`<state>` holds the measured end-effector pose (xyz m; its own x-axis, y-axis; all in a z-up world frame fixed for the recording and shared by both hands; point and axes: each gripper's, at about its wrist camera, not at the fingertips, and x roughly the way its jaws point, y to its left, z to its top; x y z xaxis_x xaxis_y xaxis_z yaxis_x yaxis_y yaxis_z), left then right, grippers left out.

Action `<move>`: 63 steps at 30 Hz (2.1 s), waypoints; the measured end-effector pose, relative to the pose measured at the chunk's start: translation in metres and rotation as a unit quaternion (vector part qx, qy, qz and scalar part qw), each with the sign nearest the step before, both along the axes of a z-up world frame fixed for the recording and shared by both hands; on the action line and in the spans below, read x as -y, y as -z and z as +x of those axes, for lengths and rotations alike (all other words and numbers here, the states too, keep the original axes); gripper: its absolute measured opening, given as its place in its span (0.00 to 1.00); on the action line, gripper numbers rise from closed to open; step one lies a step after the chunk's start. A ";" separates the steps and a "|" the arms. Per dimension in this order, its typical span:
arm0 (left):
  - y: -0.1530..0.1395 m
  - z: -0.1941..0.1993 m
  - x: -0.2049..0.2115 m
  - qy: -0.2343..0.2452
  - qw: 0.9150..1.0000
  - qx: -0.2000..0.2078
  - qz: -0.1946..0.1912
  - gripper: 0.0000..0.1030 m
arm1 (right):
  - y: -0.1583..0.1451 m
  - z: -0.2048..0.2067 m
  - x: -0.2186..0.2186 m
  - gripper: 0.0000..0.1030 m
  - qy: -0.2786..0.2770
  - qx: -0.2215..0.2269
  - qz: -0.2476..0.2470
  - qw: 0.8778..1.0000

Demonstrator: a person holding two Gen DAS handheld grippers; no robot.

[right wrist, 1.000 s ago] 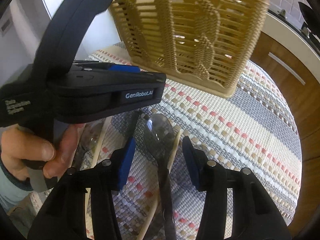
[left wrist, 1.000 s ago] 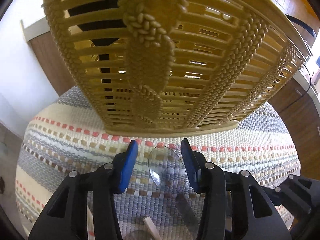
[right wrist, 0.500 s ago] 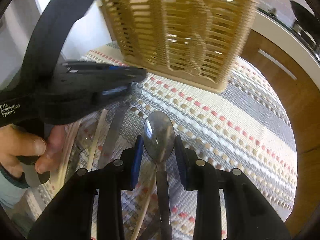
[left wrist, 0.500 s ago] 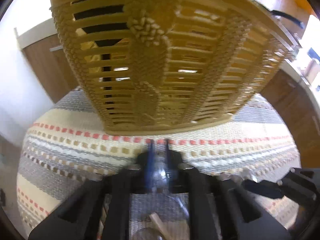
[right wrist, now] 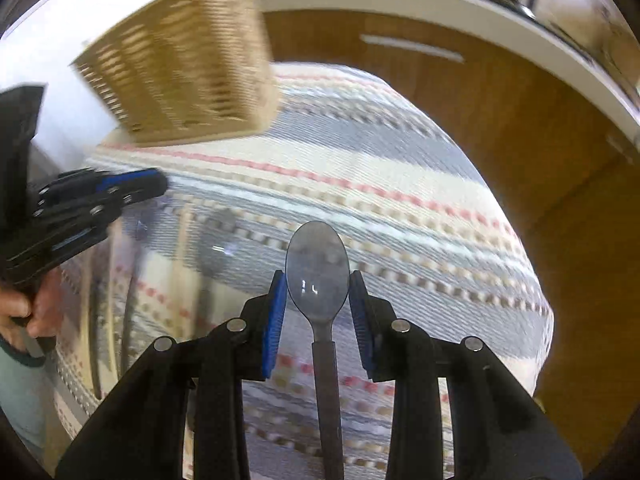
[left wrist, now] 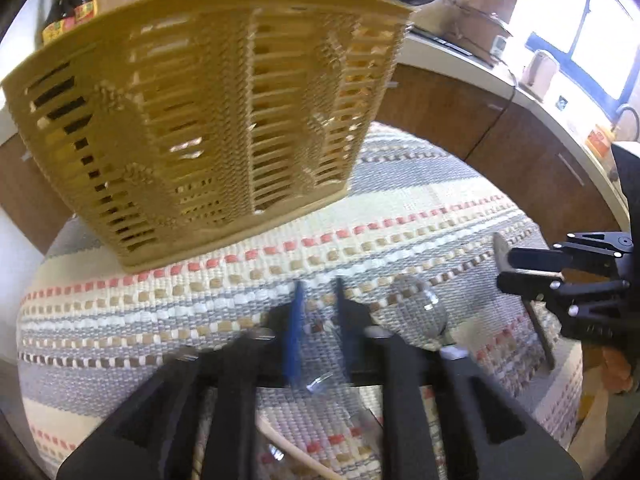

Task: Organize utensils

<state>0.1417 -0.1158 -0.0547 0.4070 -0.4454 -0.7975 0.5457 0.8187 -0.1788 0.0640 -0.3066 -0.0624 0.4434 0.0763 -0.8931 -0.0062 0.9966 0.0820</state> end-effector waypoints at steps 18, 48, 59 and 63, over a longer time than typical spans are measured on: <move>0.003 -0.018 0.011 -0.030 0.989 -0.048 0.134 0.41 | 0.009 0.014 0.022 0.54 0.013 -0.055 0.016 0.998; -0.129 -0.073 -0.012 -0.053 0.981 0.187 -0.016 0.33 | -0.101 -0.011 -0.015 0.28 -0.101 0.131 0.064 0.984; -0.236 -0.058 -0.052 -0.139 0.918 0.367 -0.062 0.33 | -0.216 -0.008 -0.042 0.28 -0.115 0.347 0.131 0.922; -0.244 -0.035 -0.054 -0.170 0.897 0.403 -0.067 0.33 | -0.235 0.012 -0.049 0.28 -0.079 0.394 0.119 0.908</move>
